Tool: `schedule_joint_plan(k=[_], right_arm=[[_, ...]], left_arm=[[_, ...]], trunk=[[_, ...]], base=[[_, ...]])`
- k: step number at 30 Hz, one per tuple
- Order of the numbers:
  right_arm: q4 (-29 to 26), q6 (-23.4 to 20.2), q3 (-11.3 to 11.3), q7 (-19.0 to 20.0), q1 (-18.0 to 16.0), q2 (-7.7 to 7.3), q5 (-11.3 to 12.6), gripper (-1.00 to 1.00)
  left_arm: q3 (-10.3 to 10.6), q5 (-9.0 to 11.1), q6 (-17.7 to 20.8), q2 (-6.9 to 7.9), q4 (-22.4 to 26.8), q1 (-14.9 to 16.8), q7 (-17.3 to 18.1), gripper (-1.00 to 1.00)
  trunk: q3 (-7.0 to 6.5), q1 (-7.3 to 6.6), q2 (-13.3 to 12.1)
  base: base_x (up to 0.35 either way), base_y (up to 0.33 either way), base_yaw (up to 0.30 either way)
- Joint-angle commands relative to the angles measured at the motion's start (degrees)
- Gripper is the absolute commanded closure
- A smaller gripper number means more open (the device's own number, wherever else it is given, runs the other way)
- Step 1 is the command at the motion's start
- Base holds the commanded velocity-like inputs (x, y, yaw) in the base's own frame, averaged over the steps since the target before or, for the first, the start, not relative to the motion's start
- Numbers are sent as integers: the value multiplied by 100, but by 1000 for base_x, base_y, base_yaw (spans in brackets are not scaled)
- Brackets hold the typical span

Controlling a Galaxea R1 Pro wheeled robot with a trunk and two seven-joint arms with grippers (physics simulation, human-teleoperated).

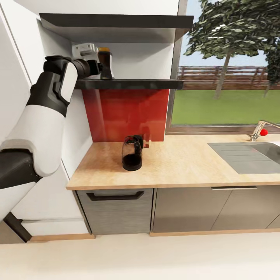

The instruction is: Set up a coffee station on the kitchen countertop: keep the coffee maker on the countertop, move the bottle of coffee from the kitchen shelf to the counter next to the coffee maker, place a paper coffee filter on top of the coffee maker, put the saucer next to the coffee maker with the coffee cup on the saucer, and place the electric kettle next to the coffee maker.

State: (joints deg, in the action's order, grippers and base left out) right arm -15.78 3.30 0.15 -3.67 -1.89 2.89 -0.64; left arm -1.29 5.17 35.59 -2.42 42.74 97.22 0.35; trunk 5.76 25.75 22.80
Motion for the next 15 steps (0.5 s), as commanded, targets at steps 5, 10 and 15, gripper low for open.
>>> schedule_joint_plan(k=[5, 10, 15], right_arm=[[-3, 82, -4, -28, -4, 2, -13, -100], [-4, 98, -6, -28, -4, -6, -11, -100], [6, 100, -6, -28, -4, -7, -8, -100]], left_arm=[[-11, -22, -759, -247, -503, 161, -696, -100], [-19, -36, -1005, -356, -692, 288, -734, -100], [-28, -49, -1288, -373, -712, 273, -821, -100]], trunk=[[13, 3, 12], [13, 3, 12], [13, 3, 12]], base=[[0, 0, 0], [0, 0, 0], [0, 0, 0]])
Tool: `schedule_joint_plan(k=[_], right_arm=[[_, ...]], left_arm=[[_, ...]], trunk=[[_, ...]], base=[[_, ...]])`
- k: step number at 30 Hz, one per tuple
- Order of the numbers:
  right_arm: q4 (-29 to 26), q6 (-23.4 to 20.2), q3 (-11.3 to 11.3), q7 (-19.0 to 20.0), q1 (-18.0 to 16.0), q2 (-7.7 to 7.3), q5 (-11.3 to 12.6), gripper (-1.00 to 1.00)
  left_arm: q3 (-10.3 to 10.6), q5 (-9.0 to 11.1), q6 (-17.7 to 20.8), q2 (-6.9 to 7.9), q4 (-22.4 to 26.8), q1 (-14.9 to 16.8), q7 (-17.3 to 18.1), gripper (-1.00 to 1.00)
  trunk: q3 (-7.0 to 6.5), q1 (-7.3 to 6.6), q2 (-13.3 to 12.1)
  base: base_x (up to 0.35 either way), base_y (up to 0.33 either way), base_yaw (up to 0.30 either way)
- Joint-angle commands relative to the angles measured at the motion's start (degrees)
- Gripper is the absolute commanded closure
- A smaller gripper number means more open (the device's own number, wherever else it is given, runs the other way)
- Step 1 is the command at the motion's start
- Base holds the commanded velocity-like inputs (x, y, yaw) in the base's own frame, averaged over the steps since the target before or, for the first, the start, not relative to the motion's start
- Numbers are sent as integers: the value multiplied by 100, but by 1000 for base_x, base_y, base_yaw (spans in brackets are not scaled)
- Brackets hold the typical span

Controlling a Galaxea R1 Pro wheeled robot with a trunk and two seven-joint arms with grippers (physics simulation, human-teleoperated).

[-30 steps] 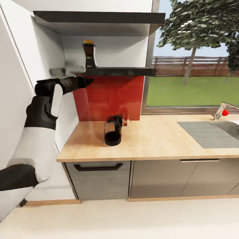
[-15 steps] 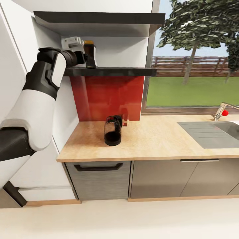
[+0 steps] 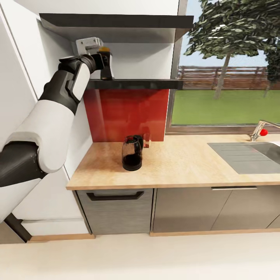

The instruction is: Set up a coffee station on the kitchen countertop: keep the coffee maker on the countertop, move the bottle of coffee from the kitchen shelf to the counter next to the coffee maker, place a paper coffee filter on top of the coffee maker, put the saucer next to the coffee maker with the coffee cup on the saucer, and place the electric kettle next to the coffee maker.

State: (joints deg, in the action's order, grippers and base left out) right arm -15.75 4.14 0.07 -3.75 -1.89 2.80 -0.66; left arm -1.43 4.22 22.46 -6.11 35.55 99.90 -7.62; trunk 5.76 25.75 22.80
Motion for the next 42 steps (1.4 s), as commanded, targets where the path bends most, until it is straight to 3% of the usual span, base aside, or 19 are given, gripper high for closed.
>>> schedule_joint_plan(k=[1, 4, 13, 20, 37, 42], right_arm=[[7, 17, 1, -20, -4, 1, -5, -100], [10, 17, 1, -20, -4, 1, -5, -100], [11, 17, 10, -20, -4, 1, -4, -100], [11, 17, 6, -20, -4, 1, -4, -100], [11, 17, 10, -20, -4, 1, -6, -100], [12, 15, 10, -20, -4, 1, -5, -100]], left_arm=[[-16, 47, -8, -5, 24, -13, -173, -100], [-5, 54, -24, -4, 73, -44, -371, -100], [42, 12, 31, 41, 84, -42, -426, -100], [288, -194, 59, 33, 81, -46, -426, -100], [328, -216, 86, 65, 92, -47, -373, -100], [336, -211, 78, 53, 199, -49, -372, -100]], trunk=[[13, 3, 12], [13, 3, 12], [13, 3, 12], [13, 3, 12], [13, 3, 12], [13, 3, 12]], base=[[0, 0, 0], [0, 0, 0], [0, 0, 0], [9, 0, 0], [298, 9, 0], [32, 7, 0]])
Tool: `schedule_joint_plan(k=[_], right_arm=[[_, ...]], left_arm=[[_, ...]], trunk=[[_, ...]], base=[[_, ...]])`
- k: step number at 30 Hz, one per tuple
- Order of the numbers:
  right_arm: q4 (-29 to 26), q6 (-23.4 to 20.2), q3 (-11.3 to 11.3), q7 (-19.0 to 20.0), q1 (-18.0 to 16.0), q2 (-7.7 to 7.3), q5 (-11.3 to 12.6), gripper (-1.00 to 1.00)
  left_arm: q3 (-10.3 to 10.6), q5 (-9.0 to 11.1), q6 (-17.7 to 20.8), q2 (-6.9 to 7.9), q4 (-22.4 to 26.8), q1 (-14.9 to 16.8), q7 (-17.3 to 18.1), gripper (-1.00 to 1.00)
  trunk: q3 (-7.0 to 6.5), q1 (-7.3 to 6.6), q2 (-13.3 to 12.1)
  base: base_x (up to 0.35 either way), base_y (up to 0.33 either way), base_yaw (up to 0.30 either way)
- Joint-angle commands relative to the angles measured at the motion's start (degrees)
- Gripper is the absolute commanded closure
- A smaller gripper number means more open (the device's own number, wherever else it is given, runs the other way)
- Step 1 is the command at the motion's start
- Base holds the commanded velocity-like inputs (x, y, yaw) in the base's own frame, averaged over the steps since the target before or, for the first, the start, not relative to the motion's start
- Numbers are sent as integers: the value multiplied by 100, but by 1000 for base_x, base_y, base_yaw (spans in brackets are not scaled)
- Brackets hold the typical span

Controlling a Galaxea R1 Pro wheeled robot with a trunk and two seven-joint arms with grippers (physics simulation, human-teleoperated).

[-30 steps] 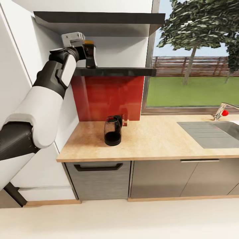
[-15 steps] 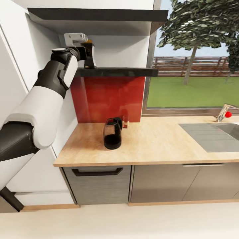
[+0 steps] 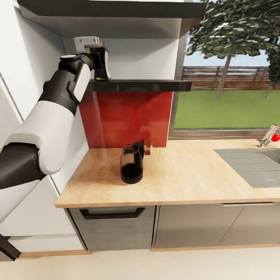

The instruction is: Set up a coffee station on the kitchen countertop: keep the coffee maker on the countertop, move the bottle of coffee from the kitchen shelf to the counter next to the coffee maker, place a paper coffee filter on top of the coffee maker, put the saucer next to the coffee maker with the coffee cup on the saucer, and place the electric kettle next to the coffee maker.

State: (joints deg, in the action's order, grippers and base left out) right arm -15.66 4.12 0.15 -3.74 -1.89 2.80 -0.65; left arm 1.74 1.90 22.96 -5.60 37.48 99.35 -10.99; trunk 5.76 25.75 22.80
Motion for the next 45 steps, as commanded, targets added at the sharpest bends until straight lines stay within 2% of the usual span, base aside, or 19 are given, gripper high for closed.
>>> schedule_joint_plan(k=[1, 22, 45], right_arm=[[7, 13, 2, -21, -4, 2, -6, -100], [11, 10, 2, -21, -4, 2, -7, -100], [11, 12, 2, -21, -4, 2, -6, -100]], left_arm=[[19, 23, 31, 0, 18, 5, -26, -100], [16, 31, 33, 4, 39, -2, -15, -100], [1, 73, 10, 6, 31, -17, 40, -100]], trunk=[[13, 4, 12], [13, 4, 12], [13, 4, 12]], base=[[6, 1, 0], [141, 0, 0], [30, 0, 0]])
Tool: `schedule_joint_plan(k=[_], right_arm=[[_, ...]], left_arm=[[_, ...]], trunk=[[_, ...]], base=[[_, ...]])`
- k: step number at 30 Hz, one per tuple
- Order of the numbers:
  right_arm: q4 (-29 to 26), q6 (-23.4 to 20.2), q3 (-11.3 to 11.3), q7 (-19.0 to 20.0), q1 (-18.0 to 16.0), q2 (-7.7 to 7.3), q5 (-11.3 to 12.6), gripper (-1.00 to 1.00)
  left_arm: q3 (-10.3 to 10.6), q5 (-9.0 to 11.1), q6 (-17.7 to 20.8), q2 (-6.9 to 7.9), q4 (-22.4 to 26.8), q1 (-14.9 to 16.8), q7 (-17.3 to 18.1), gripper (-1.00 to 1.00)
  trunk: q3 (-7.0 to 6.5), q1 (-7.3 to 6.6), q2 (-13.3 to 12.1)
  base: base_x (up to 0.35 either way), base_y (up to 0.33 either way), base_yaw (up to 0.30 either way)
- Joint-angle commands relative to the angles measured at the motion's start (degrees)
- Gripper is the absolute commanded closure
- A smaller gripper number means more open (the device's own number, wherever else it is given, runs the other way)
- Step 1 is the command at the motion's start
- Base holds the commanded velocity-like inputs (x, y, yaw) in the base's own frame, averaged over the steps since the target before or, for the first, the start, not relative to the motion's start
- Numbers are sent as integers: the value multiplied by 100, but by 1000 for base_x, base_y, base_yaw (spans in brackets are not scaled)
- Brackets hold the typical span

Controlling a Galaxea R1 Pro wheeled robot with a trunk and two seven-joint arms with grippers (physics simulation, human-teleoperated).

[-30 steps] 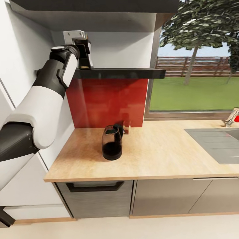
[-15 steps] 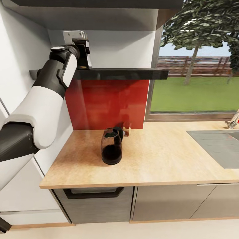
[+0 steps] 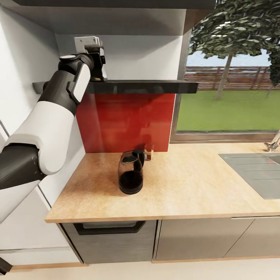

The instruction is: Set up a coffee station on the kitchen countertop: keep the coffee maker on the countertop, move the bottle of coffee from the kitchen shelf to the counter next to the coffee maker, place a paper coffee filter on top of the coffee maker, put the saucer next to the coffee maker with the coffee cup on the saucer, and place the electric kettle next to the coffee maker.

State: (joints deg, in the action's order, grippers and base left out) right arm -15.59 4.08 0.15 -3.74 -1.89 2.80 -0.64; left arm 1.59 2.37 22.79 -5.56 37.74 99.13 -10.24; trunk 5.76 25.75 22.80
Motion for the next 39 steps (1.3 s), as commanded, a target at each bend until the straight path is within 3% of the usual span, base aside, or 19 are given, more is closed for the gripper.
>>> schedule_joint_plan(k=[1, 33, 34, 39], right_arm=[[3, 16, 2, -21, -4, 2, -6, -100], [3, 14, 2, -21, -4, 2, -8, -100], [3, 14, 2, -21, -4, 2, -7, -100], [3, 14, 2, -21, -4, 2, -6, -100]], left_arm=[[17, 26, 25, 2, 6, 4, -25, -100], [1, 34, -30, 90, -1, -218, 22, -100], [6, 30, -34, 88, 6, -223, 22, 100], [1, 25, -24, 87, 14, -227, 14, 100]], trunk=[[13, 3, 12], [13, 3, 12], [13, 3, 12], [13, 3, 12]], base=[[1, 0, 0], [42, 0, 0], [2, 0, 0], [0, 0, 0]])
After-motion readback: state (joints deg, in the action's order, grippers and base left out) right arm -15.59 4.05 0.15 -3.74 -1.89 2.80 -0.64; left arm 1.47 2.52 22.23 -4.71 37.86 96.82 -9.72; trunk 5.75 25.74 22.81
